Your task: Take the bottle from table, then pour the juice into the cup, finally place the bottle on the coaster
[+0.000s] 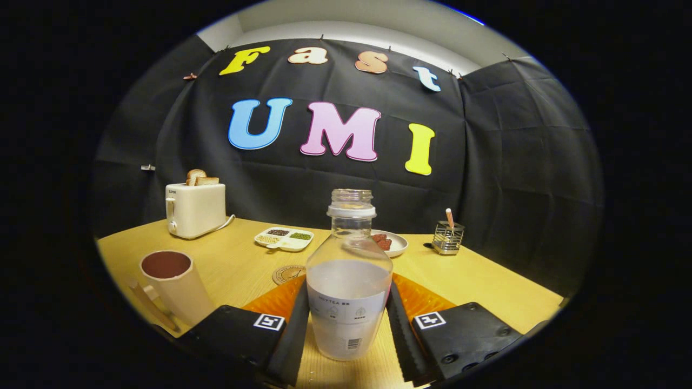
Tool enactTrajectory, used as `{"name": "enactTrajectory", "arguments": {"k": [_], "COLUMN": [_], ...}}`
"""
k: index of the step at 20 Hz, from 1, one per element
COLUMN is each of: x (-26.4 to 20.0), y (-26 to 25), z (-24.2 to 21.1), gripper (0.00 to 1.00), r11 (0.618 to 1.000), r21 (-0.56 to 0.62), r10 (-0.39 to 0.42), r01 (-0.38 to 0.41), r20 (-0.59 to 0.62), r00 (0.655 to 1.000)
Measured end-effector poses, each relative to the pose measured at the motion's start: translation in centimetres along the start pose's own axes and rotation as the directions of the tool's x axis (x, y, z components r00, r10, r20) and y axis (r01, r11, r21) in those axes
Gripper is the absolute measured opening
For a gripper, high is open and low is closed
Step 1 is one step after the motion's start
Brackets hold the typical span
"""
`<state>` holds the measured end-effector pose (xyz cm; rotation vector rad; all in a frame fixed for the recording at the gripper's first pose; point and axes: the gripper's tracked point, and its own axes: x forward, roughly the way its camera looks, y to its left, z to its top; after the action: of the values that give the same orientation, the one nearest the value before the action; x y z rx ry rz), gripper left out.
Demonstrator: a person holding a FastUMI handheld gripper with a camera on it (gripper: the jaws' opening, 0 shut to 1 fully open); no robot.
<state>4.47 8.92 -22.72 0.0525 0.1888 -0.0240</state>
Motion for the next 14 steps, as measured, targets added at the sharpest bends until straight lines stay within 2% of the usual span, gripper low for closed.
{"name": "enactTrajectory", "arguments": {"k": [3, 7, 12, 14], "x": [-0.1, -0.6, -2.1, -2.6], "y": [-0.2, 0.5, 1.8, 3.0], "z": [2.7, 6.7, 9.9, 9.9], "gripper": [0.71, 0.71, 0.7, 0.7], "r11": [0.993, 0.958, 0.877, 0.827], "r21": [-0.117, -0.286, -0.48, -0.562], "r10": [-0.005, 0.029, 0.032, 0.038], "r01": [0.004, -0.027, -0.024, -0.032], "r20": [-0.006, 0.003, 0.009, -0.001], "r00": [1.0, 1.0, 0.999, 0.999]}}
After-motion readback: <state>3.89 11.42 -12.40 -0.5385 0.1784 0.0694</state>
